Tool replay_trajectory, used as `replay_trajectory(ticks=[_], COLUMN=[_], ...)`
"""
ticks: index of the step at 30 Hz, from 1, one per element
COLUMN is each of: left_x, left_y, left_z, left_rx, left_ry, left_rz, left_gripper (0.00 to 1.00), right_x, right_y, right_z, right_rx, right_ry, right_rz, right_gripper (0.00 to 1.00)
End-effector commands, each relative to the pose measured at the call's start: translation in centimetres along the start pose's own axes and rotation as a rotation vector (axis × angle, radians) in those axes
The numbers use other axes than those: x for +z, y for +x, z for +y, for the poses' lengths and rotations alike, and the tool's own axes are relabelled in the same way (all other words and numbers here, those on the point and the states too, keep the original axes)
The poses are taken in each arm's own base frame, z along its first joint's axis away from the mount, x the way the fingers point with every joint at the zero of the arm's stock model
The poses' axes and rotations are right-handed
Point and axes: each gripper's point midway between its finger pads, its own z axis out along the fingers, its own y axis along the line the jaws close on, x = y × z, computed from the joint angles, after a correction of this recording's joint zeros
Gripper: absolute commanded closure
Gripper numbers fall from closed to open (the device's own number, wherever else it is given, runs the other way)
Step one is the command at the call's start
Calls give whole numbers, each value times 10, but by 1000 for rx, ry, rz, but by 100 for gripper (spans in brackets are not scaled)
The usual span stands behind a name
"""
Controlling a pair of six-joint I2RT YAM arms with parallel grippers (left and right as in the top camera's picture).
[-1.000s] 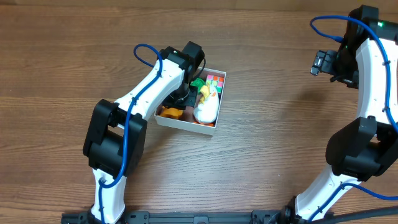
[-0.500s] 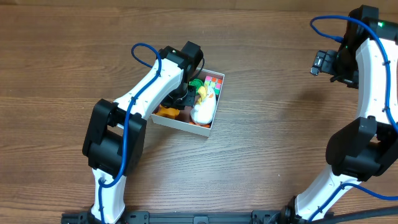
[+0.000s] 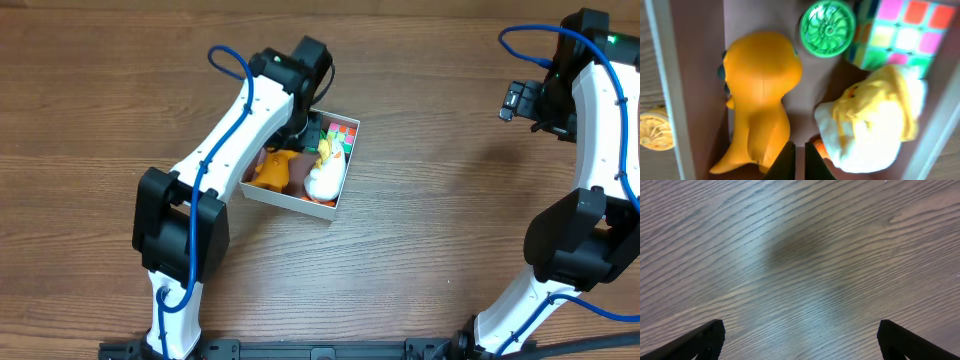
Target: Pack container
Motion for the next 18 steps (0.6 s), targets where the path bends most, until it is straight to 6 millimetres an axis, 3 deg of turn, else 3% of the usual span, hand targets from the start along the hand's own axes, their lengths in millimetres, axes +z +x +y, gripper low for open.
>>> replay_trajectory(ticks=[1,5,9,13,18], left_x=[-27,-42,-48,-54,-56], left_y=[-16,-20,-14,-2,4], left_z=[-3,13,48,97,137], left_rx=[28,18,-20,-175,-277], left_ry=[27,-33,-158,-293,-314], left_rz=[-58,-78,-53,-2,39], left_gripper=[91,91,90,93,96], right_x=[1,1,1,1,1], right_y=[-1,-1,-1,-1,-1], right_z=[2,2,2,2,2], right_rx=[0,0,0,0,0], right_ry=[-1,-1,-1,-1,-1], right_rz=[-1,-1,-1,-1,-1], right_gripper=[0,0,0,0,0])
